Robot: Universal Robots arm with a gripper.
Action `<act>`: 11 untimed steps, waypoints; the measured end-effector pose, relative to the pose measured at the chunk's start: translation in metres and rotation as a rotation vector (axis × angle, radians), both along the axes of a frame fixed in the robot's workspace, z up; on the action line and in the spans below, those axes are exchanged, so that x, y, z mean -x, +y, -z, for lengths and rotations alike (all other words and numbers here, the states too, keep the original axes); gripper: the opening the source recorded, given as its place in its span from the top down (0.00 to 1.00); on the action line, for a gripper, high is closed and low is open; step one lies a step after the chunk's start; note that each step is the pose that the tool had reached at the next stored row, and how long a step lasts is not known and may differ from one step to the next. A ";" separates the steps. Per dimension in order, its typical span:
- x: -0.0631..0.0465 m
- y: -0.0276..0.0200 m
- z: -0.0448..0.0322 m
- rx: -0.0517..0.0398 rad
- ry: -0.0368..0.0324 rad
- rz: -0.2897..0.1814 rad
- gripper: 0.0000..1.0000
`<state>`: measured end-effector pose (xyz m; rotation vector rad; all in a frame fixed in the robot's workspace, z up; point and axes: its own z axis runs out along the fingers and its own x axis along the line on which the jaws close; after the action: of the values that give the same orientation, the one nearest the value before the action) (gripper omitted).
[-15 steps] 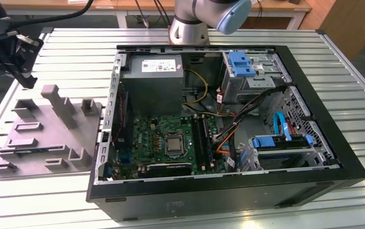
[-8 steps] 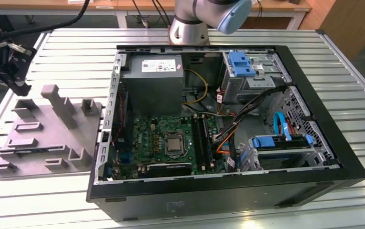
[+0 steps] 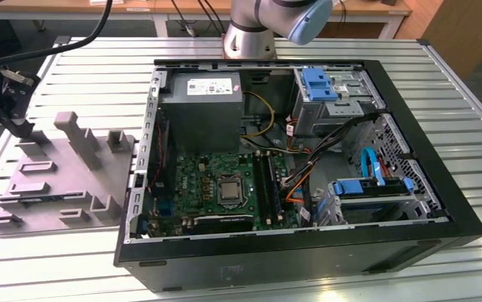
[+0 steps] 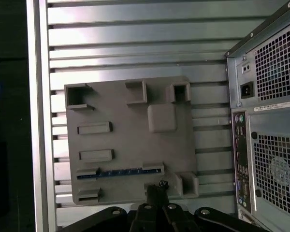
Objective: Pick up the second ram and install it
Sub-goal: 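Reach for the second ram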
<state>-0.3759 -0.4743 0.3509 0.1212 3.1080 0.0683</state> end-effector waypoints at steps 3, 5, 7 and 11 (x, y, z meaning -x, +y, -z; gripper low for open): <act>0.005 -0.0028 0.0036 0.0001 0.0000 0.000 0.89; 0.009 -0.0042 0.0062 0.0000 0.0000 0.000 0.89; 0.012 -0.0057 0.0090 0.0000 0.0000 0.000 0.89; 0.017 -0.0084 0.0158 0.0000 0.0000 0.000 0.89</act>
<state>-0.3929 -0.4827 0.3351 0.1210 3.1080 0.0684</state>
